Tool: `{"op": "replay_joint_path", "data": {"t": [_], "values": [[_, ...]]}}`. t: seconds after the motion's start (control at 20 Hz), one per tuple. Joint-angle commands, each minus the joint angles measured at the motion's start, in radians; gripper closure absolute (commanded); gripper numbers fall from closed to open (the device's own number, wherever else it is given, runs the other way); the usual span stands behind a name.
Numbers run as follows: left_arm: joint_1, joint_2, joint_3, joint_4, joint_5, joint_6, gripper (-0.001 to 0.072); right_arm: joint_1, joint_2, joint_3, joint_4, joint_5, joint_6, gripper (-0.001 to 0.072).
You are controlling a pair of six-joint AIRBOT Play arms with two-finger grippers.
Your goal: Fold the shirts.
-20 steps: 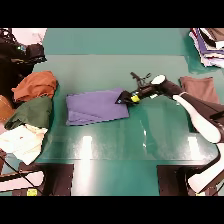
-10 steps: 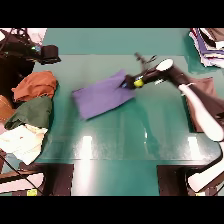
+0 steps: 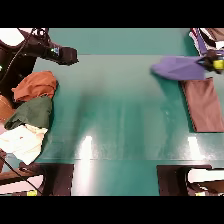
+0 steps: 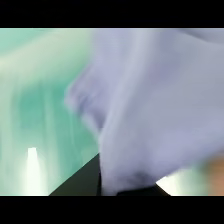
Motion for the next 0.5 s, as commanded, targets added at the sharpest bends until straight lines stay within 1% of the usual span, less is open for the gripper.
{"op": "replay_joint_path", "data": {"t": [0.0, 0.1, 0.2, 0.3, 0.45], "values": [[-0.017, 0.0, 0.0, -0.002, 0.01, -0.006, 0.0684, -0.154, 0.022, 0.002, -0.003, 0.004, 0.019, 0.0694], [-0.017, 0.0, 0.0, -0.002, 0.014, -0.007, 0.0684, -0.176, 0.032, 0.002, 0.056, -0.007, 0.014, 0.0694], [-0.017, 0.0, 0.0, -0.002, 0.017, -0.007, 0.0684, -0.178, 0.066, 0.002, 0.129, -0.047, -0.034, 0.0694], [-0.017, 0.0, 0.0, -0.002, 0.016, -0.007, 0.0684, -0.178, 0.113, 0.002, 0.138, -0.06, -0.037, 0.0694], [-0.017, 0.0, 0.0, -0.002, 0.015, -0.006, 0.0684, -0.193, 0.18, 0.002, 0.136, -0.018, -0.036, 0.0694]]}}
